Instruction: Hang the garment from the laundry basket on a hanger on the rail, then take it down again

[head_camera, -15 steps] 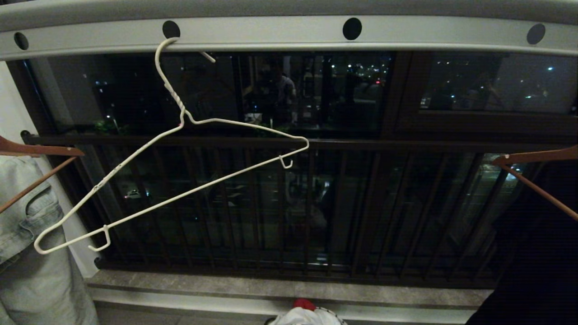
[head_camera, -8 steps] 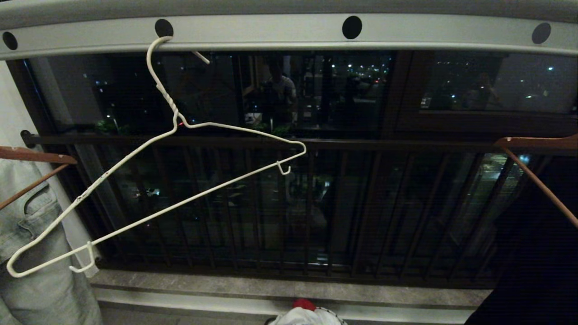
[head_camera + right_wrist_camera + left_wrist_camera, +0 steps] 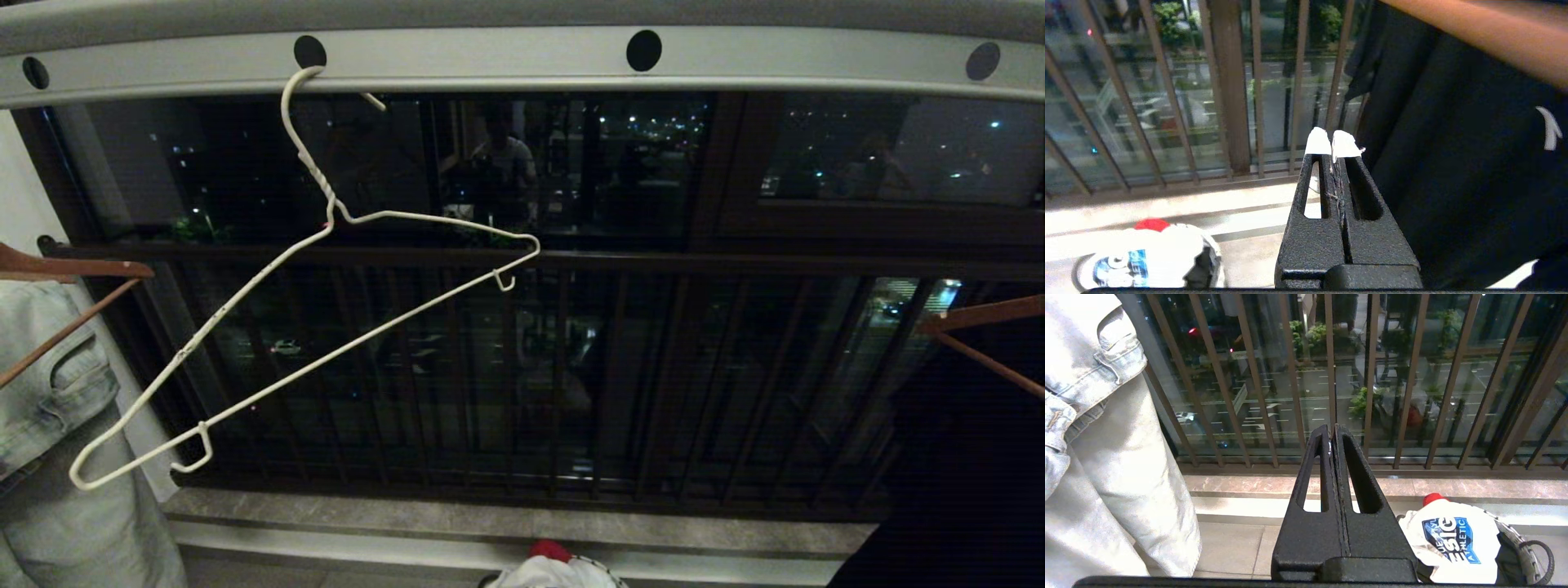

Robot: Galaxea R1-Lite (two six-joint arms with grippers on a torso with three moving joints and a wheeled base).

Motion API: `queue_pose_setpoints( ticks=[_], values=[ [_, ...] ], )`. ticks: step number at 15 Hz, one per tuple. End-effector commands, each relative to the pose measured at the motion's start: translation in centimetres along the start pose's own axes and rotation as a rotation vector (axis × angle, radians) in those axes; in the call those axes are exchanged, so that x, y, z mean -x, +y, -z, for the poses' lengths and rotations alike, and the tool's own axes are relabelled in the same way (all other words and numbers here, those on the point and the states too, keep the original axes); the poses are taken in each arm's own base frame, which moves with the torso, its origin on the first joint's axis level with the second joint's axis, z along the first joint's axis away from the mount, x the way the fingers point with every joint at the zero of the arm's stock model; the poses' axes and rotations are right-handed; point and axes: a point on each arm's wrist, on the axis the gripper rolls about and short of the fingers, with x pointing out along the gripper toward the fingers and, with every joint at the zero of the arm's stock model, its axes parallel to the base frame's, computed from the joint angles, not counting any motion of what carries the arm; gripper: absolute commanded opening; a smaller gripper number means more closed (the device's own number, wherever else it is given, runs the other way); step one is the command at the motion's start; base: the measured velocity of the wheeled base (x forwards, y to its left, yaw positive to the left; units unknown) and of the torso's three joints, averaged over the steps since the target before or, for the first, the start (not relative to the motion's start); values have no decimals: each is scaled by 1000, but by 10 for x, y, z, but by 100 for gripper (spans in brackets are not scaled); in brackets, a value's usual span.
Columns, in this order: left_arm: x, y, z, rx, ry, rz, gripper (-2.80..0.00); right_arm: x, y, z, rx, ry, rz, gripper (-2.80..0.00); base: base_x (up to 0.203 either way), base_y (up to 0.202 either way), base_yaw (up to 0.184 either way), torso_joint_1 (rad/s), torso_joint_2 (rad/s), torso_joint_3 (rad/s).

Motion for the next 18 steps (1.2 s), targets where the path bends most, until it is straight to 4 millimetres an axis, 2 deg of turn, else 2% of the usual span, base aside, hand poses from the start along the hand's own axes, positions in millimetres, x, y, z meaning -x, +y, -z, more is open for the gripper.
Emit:
queue_pose_setpoints(
  ticks=[1, 5, 7, 10, 18],
  values=[
    [0, 0, 1, 3, 2, -1, -280, 0, 2, 12, 8, 12, -20, -280, 0, 0, 0, 0, 0, 0],
    [0, 0, 1, 8, 4, -4, -280, 12, 4, 39, -5, -106, -216, -280, 0, 0, 0, 0, 0, 0],
    [0, 0, 1, 11, 4, -4, -280, 12, 6, 47, 15, -97, -284, -280, 0, 0, 0, 0, 0, 0],
    [0, 0, 0, 20, 2, -4, -280, 11, 5, 48, -122, -72, -256, -280, 0, 0, 0, 0, 0, 0],
    [0, 0, 1, 35, 2, -6, -280, 11, 5, 47, -139, -75, -241, -280, 0, 0, 0, 0, 0, 0]
  ],
)
